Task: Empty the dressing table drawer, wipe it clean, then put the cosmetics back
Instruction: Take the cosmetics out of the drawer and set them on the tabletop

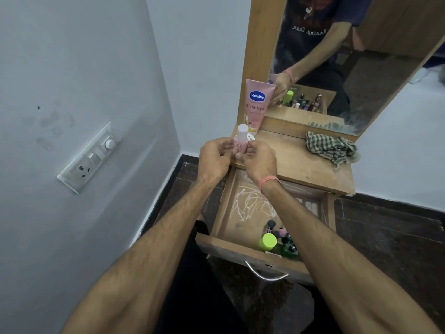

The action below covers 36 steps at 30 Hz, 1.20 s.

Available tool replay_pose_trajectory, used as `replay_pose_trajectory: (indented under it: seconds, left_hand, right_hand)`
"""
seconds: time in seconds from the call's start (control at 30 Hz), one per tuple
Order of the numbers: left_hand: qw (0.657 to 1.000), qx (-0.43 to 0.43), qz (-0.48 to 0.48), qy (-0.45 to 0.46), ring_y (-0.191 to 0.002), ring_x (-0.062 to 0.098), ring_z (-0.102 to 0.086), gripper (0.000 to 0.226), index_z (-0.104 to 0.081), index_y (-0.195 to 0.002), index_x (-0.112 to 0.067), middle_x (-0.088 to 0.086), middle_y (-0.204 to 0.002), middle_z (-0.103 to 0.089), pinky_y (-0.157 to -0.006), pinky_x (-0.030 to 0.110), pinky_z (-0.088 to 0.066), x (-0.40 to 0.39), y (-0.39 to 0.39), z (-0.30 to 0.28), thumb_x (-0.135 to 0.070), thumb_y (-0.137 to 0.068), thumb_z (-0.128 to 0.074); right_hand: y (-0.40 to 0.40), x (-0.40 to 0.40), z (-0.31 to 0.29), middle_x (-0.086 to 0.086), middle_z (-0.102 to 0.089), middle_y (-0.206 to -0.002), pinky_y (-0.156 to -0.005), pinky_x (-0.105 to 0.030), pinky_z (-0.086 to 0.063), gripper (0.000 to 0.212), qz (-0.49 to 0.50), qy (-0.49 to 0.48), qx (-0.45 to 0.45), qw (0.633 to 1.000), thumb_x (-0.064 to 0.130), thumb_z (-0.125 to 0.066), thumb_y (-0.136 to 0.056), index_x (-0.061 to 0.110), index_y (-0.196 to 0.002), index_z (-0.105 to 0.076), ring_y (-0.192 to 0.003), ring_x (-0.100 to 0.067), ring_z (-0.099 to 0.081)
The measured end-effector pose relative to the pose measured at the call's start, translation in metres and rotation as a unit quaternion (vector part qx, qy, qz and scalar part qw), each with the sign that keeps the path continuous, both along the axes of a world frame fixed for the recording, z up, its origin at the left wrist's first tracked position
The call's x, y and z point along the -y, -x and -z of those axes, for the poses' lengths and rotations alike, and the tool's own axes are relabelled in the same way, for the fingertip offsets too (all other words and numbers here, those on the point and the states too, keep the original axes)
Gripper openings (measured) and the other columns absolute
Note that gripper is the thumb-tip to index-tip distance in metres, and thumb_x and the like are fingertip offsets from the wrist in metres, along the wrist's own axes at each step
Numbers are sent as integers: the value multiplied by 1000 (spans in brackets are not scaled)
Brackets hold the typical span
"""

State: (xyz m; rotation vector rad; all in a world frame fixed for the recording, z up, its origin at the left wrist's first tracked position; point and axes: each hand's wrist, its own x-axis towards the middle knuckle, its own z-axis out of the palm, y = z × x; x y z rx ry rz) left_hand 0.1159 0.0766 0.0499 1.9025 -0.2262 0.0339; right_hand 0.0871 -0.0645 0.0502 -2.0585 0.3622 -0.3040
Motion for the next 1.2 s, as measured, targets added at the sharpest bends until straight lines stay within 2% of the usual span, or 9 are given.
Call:
replay_pose_trajectory:
  seconds: [0.23,0.33,0.5,0.6,0.77,0.83,1.03,1.13,1.2]
  left_hand:
    - [998,-59,-16,20,-106,12,-80,34,-80,-128,-14,-5,-116,-83,-93,46,-68,-8,-5,11,-12,-95,-87]
    - [997,-57,-54,13,-97,10,-80,53,-75,-134,-15,-6,-122,-80,-85,36,-68,-17,10,9,-24,-86,-96]
    - [997,-67,-37,32,-72,2,-68,41,-69,-114,-25,-6,-102,-76,-80,27,-65,-23,63,12,-15,-85,-95]
    - [991,-91,89,-37,-76,-3,-65,25,-74,-107,-29,-11,-94,-75,-76,26,-58,-21,100,10,-25,-89,-92]
    - [928,-139,294,-181,-90,-10,-71,22,-81,-102,-30,-14,-99,-79,-85,21,-56,-5,146,5,-38,-87,-95]
    - [920,-136,291,-227,-92,-4,-74,25,-81,-97,-34,-17,-96,-80,-92,27,-61,2,157,4,-45,-82,-97]
    - [909,-76,203,-356,-87,6,-69,41,-69,-88,-33,-16,-89,-72,-87,36,-61,19,173,3,-61,-76,-95]
    - [895,-48,162,-412,-91,12,-67,51,-62,-95,-34,-15,-93,-69,-82,35,-56,28,180,4,-74,-76,-87]
    - [889,-43,149,-430,-95,14,-66,53,-64,-104,-33,-13,-99,-69,-85,36,-56,31,183,5,-75,-78,-84]
  right_hand:
    - [3,9,-2,7,-81,-91,-89,-29,-65,30,-13,-6,-16,1000,4,-89,-82,15,-108,-81,-85,-3,-78]
    - [18,20,-6,6,-78,-98,-90,-27,-64,32,-9,3,-29,1000,3,-86,-84,16,-112,-78,-91,-6,-76]
    - [74,46,-8,3,-80,-92,-86,-29,-65,21,-70,37,-54,995,3,-83,-86,20,-97,-79,-88,-12,-78]
    - [110,64,-12,3,-80,-90,-87,-32,-65,21,-164,103,-131,972,2,-79,-91,23,-94,-79,-87,-11,-78]
    - [145,74,-24,5,-82,-87,-86,-37,-66,23,-235,193,-227,925,4,-76,-90,25,-96,-81,-85,-7,-78]
    - [156,75,-27,5,-81,-84,-80,-37,-67,24,-261,209,-241,911,4,-76,-88,26,-94,-80,-79,-5,-78]
    - [171,72,-18,14,-77,-93,-83,-20,-57,28,-286,250,-241,893,11,-89,-82,26,-103,-79,-92,-4,-73]
    - [174,71,-11,16,-74,-94,-74,-11,-48,31,-266,264,-226,899,5,-81,-86,31,-103,-77,-92,-2,-70]
    - [173,70,-6,16,-73,-96,-76,-15,-51,35,-252,272,-221,902,5,-79,-88,36,-101,-73,-92,-2,-69]
